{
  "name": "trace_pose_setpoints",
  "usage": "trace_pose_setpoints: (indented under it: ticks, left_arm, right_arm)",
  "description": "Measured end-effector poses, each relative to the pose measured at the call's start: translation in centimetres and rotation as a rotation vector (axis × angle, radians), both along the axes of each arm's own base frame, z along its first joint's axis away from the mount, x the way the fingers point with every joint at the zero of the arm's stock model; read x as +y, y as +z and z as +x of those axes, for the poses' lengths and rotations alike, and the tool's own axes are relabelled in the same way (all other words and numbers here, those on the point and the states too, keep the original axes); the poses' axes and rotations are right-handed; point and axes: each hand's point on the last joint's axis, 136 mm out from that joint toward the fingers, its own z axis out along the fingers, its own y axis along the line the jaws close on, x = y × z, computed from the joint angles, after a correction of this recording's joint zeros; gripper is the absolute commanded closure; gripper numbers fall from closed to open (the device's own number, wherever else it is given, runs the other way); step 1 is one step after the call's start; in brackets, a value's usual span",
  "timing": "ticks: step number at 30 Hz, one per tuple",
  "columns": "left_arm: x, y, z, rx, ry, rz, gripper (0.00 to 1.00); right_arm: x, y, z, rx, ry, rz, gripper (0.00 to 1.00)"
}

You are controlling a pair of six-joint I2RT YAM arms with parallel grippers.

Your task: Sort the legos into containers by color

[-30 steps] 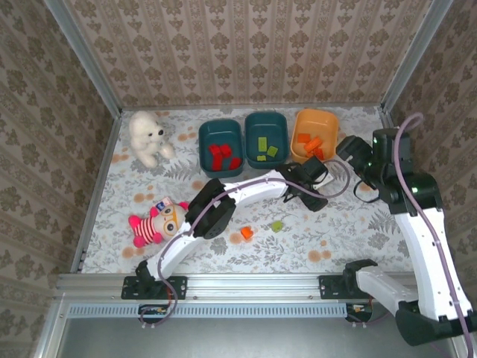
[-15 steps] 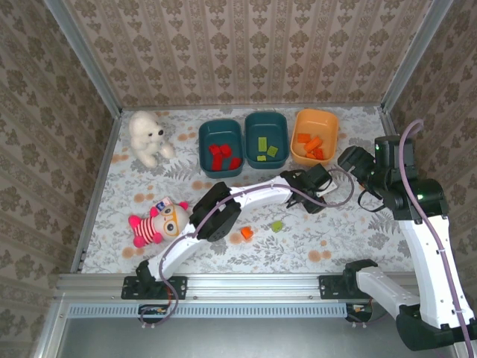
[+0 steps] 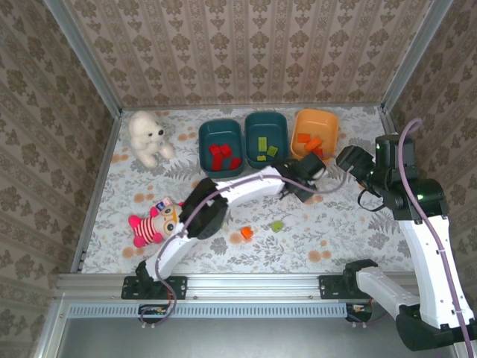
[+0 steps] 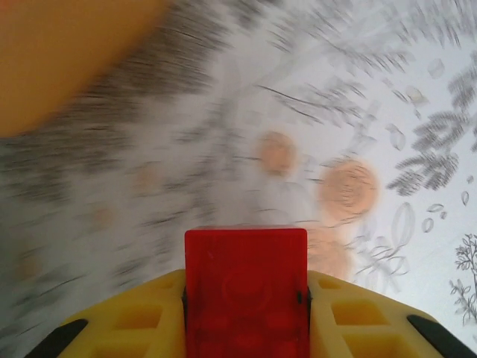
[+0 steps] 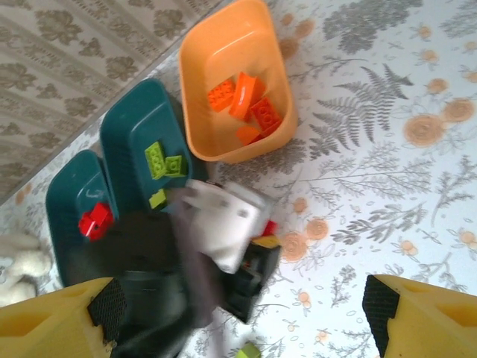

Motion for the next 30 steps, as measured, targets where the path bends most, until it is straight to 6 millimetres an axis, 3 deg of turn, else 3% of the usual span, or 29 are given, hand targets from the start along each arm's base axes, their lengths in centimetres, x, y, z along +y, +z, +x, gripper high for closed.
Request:
trace_pose_setpoints:
  ticks: [2, 5, 8, 10, 14, 18, 24, 30]
  left_arm:
    - [2.6, 3.9, 2.7, -0.018, 0.088, -0.059, 0.79]
    - [8.6, 10.3, 8.2, -0.059, 0.264, -0.171, 0.79]
    - [14.8, 13.5, 13.1, -0.090, 0.431, -0.231, 0.79]
    - [18.2, 13.7, 15.5, -0.086, 0.522, -0.243, 0.79]
    - [22.8, 10.4, 18.9, -0.003, 0.659, -0.238, 0.78]
    - [24.3, 5.7, 21.7, 0.101, 0.742, -0.239, 0.77]
    - [24.3, -0.4, 24.3, 0.258, 0.823, -0.275, 0.76]
    - [24.6, -2.7, 23.9, 0.368, 0.898, -0.308, 0.69]
  right_arm:
    - [0.9, -0.1, 0.7, -0.001, 0.044, 0.015, 0.15]
    - [3.3, -1.0, 2.2, 0.017, 0.145, 0.031, 0.15]
    - [7.0, -2.1, 3.5, 0.039, 0.280, 0.035, 0.15]
    - [10.0, -2.9, 4.1, 0.050, 0.376, 0.036, 0.15]
    - [15.1, -4.7, 4.9, 0.074, 0.516, 0.068, 0.16]
    - [17.6, -6.2, 5.4, 0.104, 0.573, 0.088, 0.16]
    - [18.5, -7.5, 5.9, 0.139, 0.590, 0.094, 0.16]
    - [18.6, -7.6, 6.0, 0.139, 0.591, 0.095, 0.16]
